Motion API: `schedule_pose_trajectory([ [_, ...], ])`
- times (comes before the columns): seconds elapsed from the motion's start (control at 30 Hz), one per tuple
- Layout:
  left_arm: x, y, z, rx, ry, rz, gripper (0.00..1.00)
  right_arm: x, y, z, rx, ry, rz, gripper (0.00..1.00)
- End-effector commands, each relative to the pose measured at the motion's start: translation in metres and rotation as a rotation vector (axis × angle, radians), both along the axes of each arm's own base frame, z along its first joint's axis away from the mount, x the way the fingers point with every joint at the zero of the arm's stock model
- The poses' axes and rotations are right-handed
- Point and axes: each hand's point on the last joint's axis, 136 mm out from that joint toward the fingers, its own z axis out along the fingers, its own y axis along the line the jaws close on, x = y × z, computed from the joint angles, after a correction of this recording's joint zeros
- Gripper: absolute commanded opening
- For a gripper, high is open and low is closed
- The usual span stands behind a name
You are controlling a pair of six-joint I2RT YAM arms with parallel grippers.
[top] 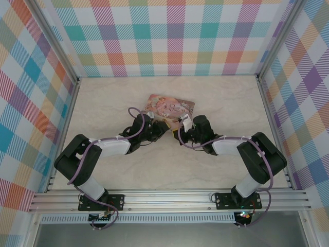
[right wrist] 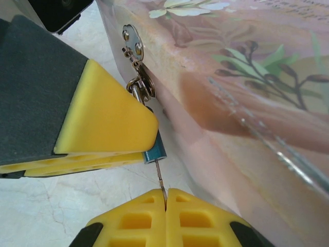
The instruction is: Unlock a padlock with a key
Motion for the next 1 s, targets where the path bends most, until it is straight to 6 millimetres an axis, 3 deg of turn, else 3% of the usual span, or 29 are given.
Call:
schedule_pose_trajectory([
  [0.0, -0.017, -0.036, 0.038, -0.139, -0.023, -0.150, 0.00, 0.009, 0.016, 0.030, 0.043, -0.170, 0.030, 0.01],
  [0.37, -0.020, -0.035, 0.039, -0.139, -0.012, -0.157, 0.00, 0.007, 0.018, 0.046, 0.077, -0.238, 0.051, 0.01],
  [0.6, -0.018, -0.035, 0.031, -0.121, -0.020, -0.160, 0.00, 0.001, 0.031, 0.062, 0.196, -0.138, 0.094, 0.01],
  [0.73, -0.014, -0.036, 0.022, -0.111, -0.020, -0.151, 0.02, -0.003, 0.025, 0.036, 0.176, -0.035, 0.050, 0.00],
  [0.97, -0.011, -0.028, 0.004, -0.061, -0.021, -0.118, 0.34, -0.008, 0.010, -0.016, 0.106, 0.114, -0.037, 0.00],
])
